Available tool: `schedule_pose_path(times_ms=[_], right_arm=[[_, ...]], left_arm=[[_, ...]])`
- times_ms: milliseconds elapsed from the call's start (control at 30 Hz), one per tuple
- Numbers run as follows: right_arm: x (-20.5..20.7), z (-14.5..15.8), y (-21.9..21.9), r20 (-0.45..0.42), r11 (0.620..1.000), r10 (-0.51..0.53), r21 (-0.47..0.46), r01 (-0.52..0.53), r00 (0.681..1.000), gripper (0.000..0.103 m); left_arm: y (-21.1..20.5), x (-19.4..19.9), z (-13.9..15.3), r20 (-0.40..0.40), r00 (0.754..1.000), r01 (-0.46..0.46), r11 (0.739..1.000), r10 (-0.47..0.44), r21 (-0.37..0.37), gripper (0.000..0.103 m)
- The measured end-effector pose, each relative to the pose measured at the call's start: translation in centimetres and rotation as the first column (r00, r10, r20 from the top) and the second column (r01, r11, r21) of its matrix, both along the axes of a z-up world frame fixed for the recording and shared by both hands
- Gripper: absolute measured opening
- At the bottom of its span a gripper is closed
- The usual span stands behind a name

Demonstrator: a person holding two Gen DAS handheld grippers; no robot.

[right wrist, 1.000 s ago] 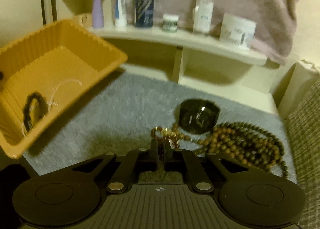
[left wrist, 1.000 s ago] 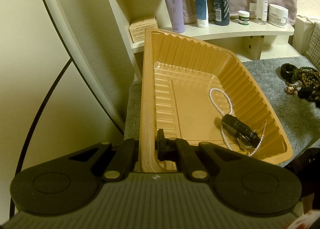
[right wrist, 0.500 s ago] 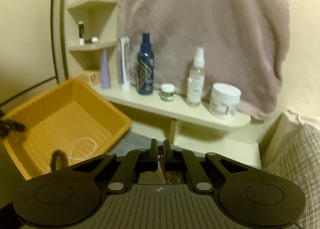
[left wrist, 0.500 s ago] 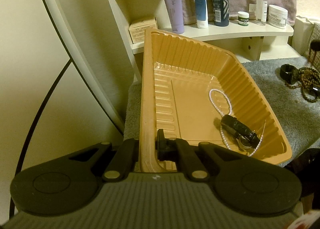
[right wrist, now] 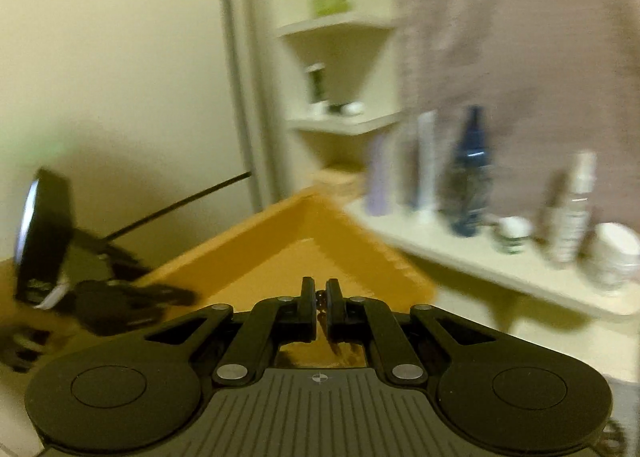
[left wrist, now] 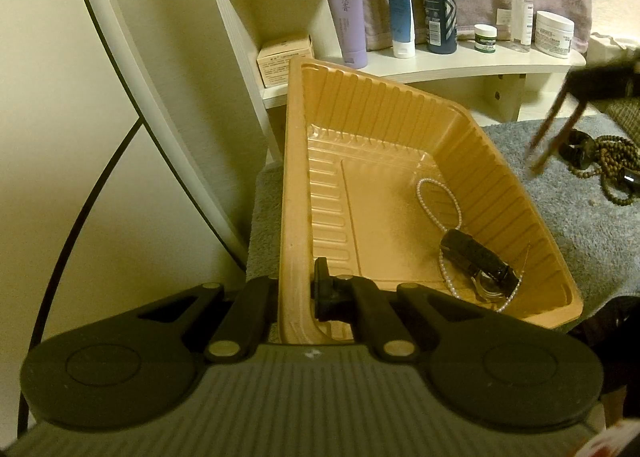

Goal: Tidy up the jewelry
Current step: 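Carry the bead bracelet into the orange tray and open the right tool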

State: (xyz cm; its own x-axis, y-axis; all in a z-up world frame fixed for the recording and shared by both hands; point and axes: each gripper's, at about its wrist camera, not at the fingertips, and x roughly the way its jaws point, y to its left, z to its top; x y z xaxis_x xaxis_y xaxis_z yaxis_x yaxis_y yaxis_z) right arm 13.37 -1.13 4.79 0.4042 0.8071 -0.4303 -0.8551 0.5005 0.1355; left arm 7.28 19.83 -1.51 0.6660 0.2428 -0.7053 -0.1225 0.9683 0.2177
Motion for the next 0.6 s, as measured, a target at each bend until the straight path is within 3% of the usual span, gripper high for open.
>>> schedule_pose_path(times_ms=[200,600], right_arm=[[-0.6,-3.1,3.0,-0.094,0.997,0.072,-0.03,-0.076,0.993,0.004],[1.3,-5.0,0.6,-0.157,1.0,-0.005,-0.009,0.003,0.988,0.007]], left_arm=[[-0.1,0.0,0.1,0.001,1.0,0.002,1.0,-0.002,-0.002,0.002],[-0.1,0.0,0.2,0.001,1.0,0.004,1.0,-0.004,0.0,0.002]])
